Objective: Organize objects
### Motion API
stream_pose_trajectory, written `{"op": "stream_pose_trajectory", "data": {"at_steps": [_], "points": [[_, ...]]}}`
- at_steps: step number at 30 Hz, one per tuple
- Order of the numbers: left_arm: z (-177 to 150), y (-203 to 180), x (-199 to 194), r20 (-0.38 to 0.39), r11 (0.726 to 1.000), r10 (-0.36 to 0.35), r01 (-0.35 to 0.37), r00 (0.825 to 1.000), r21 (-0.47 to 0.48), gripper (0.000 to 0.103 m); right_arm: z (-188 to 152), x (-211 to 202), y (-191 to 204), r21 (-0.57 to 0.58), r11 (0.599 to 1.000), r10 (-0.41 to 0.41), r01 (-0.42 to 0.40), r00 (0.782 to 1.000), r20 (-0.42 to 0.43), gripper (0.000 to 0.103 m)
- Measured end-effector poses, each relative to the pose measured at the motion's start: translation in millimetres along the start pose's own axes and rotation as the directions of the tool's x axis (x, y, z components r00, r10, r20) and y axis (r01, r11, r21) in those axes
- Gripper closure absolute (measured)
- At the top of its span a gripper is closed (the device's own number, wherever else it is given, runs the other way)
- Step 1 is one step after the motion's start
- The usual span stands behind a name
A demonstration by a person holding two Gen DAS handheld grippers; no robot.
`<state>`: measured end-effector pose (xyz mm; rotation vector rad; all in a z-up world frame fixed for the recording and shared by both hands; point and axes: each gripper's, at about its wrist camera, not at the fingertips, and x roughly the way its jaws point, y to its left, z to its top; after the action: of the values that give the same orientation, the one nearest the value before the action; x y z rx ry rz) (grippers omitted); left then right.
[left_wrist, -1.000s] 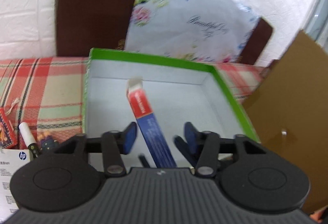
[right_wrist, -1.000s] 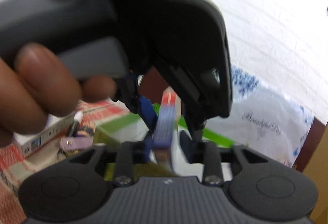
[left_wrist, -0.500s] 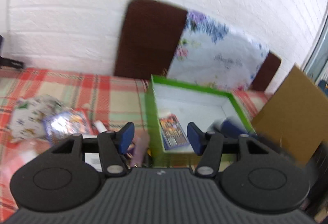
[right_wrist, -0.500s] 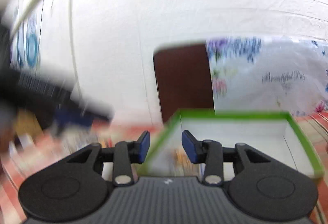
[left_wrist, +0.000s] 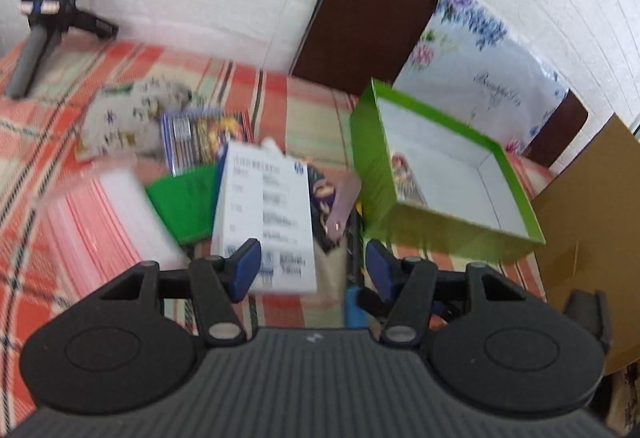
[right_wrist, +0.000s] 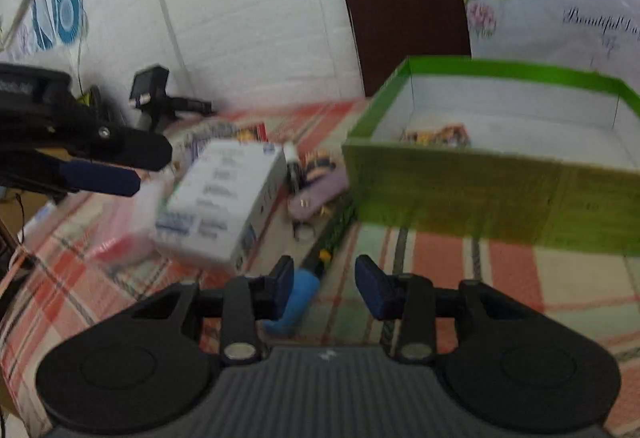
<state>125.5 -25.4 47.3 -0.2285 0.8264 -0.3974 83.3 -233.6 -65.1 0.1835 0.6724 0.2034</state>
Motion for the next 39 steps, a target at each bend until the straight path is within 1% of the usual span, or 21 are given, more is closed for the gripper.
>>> {"op": "stream_pose_trajectory", "data": {"at_steps": [1, 3, 4, 5, 8, 11, 14, 16, 17, 18, 19, 20, 21, 24, 25, 27, 28, 30, 32, 36, 39], "points": [[-2.6, -1.7, 1.2, -0.006, 1.0, -0.001, 0.001, 1.0, 0.004, 0.043, -5.9, 3.4, 3.7, 0.003, 1.0, 0.017, -0.017, 1.0, -0.006, 0.058], [-5.3, -6.4, 4.4, -0.017, 1.0, -0.005, 0.006, 1.0, 0.017, 0.043, -9.5, 8.3, 17.8, -0.099, 0.995, -0.002, 0.001, 1.0, -0.014, 0.072], [-6.8, -10.2, 6.6, -0.027, 1.0, -0.015, 0.016, 1.0, 0.026, 0.043, -12.4, 6.6, 23.4, -0.146, 0.989, -0.004, 0.002, 1.0, -0.016, 0.074], [-9.2, -14.5, 9.7, -0.04, 0.999, -0.021, 0.023, 0.999, 0.036, 0.043, -13.5, 4.8, 22.9, -0.151, 0.988, 0.012, -0.015, 1.0, -0.022, 0.077], [-20.0, -26.7, 25.9, -0.096, 0.998, -0.011, 0.017, 0.995, 0.057, 0.043, -19.9, -7.7, 9.9, -0.08, 0.994, 0.07, -0.073, 0.997, -0.043, 0.081], [-34.5, -35.6, 46.9, -0.169, 0.997, 0.009, 0.005, 0.986, 0.083, 0.043, -32.0, -30.3, -7.7, 0.06, 0.984, 0.17, -0.166, 0.983, -0.068, 0.082], [-47.2, -38.1, 65.8, -0.224, 0.995, 0.046, -0.024, 0.973, 0.1, 0.043, -45.7, -44.4, -28.8, 0.207, 0.944, 0.28, -0.258, 0.956, -0.083, 0.082], [-51.2, -44.1, 68.6, -0.193, 0.991, 0.072, -0.049, 0.979, 0.125, 0.043, -51.4, -47.7, -40.1, 0.29, 0.905, 0.349, -0.312, 0.933, -0.086, 0.083], [-51.1, -47.6, 70.5, -0.19, 0.989, 0.084, -0.058, 0.978, 0.137, 0.046, -53.1, -48.8, -44.0, 0.315, 0.889, 0.374, -0.331, 0.924, -0.084, 0.083], [-50.0, -51.1, 70.5, -0.185, 0.989, 0.082, -0.057, 0.979, 0.135, 0.055, -53.0, -48.3, -46.0, 0.33, 0.879, 0.39, -0.344, 0.917, -0.081, 0.083], [-48.3, -53.8, 70.7, -0.192, 0.992, 0.067, -0.044, 0.979, 0.119, 0.076, -52.8, -50.1, -46.6, 0.339, 0.87, 0.404, -0.358, 0.912, -0.073, 0.082], [-45.2, -55.0, 69.6, -0.203, 0.996, 0.033, -0.015, 0.979, 0.091, 0.079, -51.0, -53.3, -48.2, 0.339, 0.866, 0.41, -0.367, 0.91, -0.061, 0.082], [-39.9, -59.4, 65.7, -0.192, 0.997, 0.01, 0.005, 0.981, 0.077, 0.08, -48.5, -56.4, -48.2, 0.33, 0.869, 0.406, -0.369, 0.913, -0.048, 0.082], [-16.3, -89.0, 49.7, -0.121, 0.99, -0.034, 0.05, 0.992, 0.135, 0.082, -33.4, -72.0, -52.1, 0.279, 0.885, 0.378, -0.372, 0.925, 0.035, 0.083], [-6.8, -100.1, 46.8, -0.102, 0.984, -0.051, 0.067, 0.993, 0.163, 0.082, -25.3, -78.2, -52.9, 0.248, 0.9, 0.352, -0.358, 0.933, 0.071, 0.083], [13.8, -124.8, 47.9, -0.066, 0.97, -0.081, 0.094, 0.994, 0.222, 0.082, -7.6, -91.7, -57.1, 0.165, 0.942, 0.268, -0.292, 0.951, 0.153, 0.083], [23.2, -136.3, 51.5, -0.054, 0.964, -0.09, 0.101, 0.994, 0.245, 0.082, 1.0, -95.5, -59.9, 0.139, 0.957, 0.228, -0.255, 0.956, 0.186, 0.083], [39.6, -159.1, 63.7, -0.023, 0.948, -0.121, 0.122, 0.992, 0.295, 0.082, 18.8, -98.2, -68.5, 0.113, 0.978, 0.142, -0.175, 0.957, 0.252, 0.083], [51.3, -178.0, 80.5, 0.011, 0.934, -0.14, 0.128, 0.99, 0.334, 0.082, 33.8, -94.1, -77.3, 0.085, 0.993, 0.048, -0.078, 0.95, 0.308, 0.083], [60.7, -203.6, 121.1, 0.008, 0.922, -0.145, 0.132, 0.989, 0.365, 0.081, 51.8, -75.4, -104.7, 0.104, 0.993, -0.091, 0.06, 0.941, 0.327, 0.083], [57.9, -216.1, 148.8, -0.008, 0.922, -0.103, 0.098, 0.995, 0.375, 0.079, 55.6, -53.4, -119.5, 0.118, 0.98, -0.188, 0.16, 0.937, 0.294, 0.083]]}}
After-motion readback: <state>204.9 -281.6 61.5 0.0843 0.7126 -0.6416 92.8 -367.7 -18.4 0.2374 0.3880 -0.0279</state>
